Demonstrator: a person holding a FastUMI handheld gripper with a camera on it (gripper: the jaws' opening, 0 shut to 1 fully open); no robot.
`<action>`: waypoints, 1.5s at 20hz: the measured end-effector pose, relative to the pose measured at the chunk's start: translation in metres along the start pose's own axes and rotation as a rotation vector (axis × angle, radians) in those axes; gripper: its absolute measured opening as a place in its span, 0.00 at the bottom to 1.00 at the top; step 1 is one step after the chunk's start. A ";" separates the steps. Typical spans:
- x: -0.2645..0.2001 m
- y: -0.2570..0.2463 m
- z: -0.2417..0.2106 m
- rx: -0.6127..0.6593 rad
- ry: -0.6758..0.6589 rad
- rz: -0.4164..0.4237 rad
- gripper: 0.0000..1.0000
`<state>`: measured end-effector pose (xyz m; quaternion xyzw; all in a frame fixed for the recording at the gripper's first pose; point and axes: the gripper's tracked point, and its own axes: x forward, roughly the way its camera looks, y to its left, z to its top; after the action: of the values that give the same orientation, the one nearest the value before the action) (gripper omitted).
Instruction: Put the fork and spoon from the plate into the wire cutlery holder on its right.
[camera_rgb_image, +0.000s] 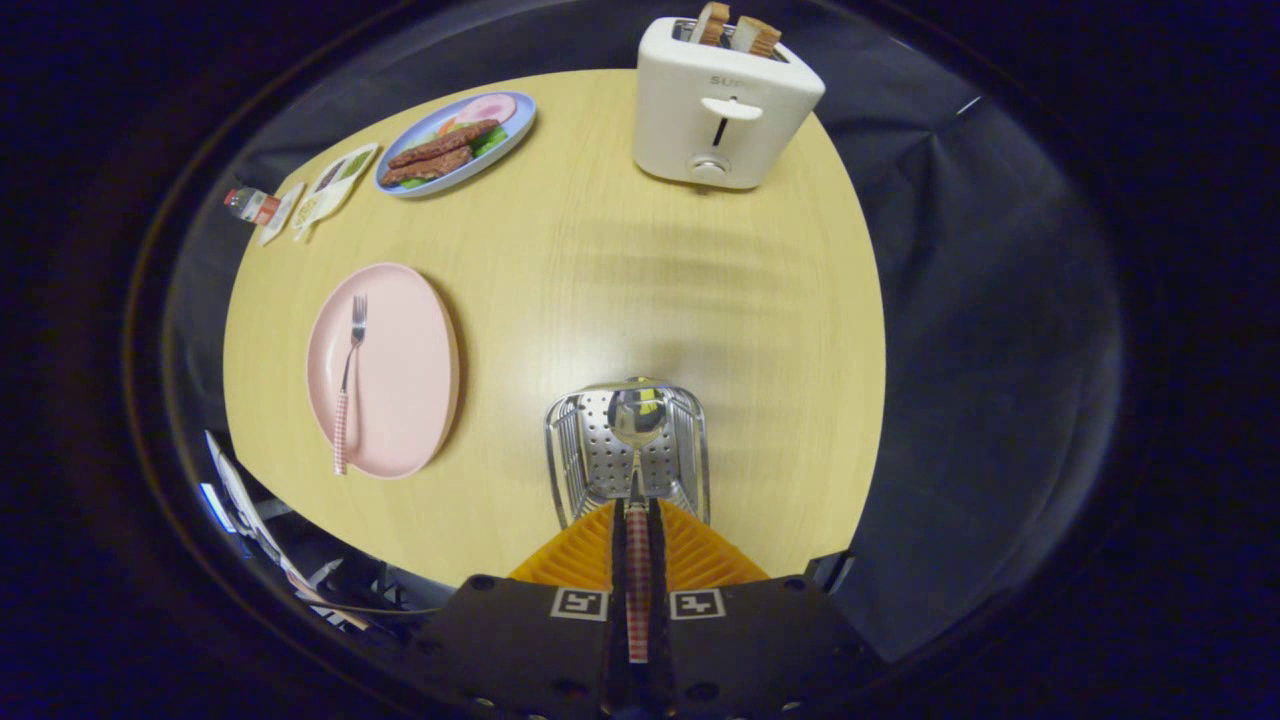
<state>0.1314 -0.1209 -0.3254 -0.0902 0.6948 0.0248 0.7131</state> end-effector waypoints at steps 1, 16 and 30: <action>0.002 0.000 0.002 0.003 -0.009 -0.003 0.08; -0.008 0.008 0.009 0.058 -0.195 -0.055 0.15; -0.111 0.103 0.022 0.226 -0.769 -0.115 0.88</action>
<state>0.1330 -0.0065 -0.2245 -0.0342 0.3695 -0.0599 0.9267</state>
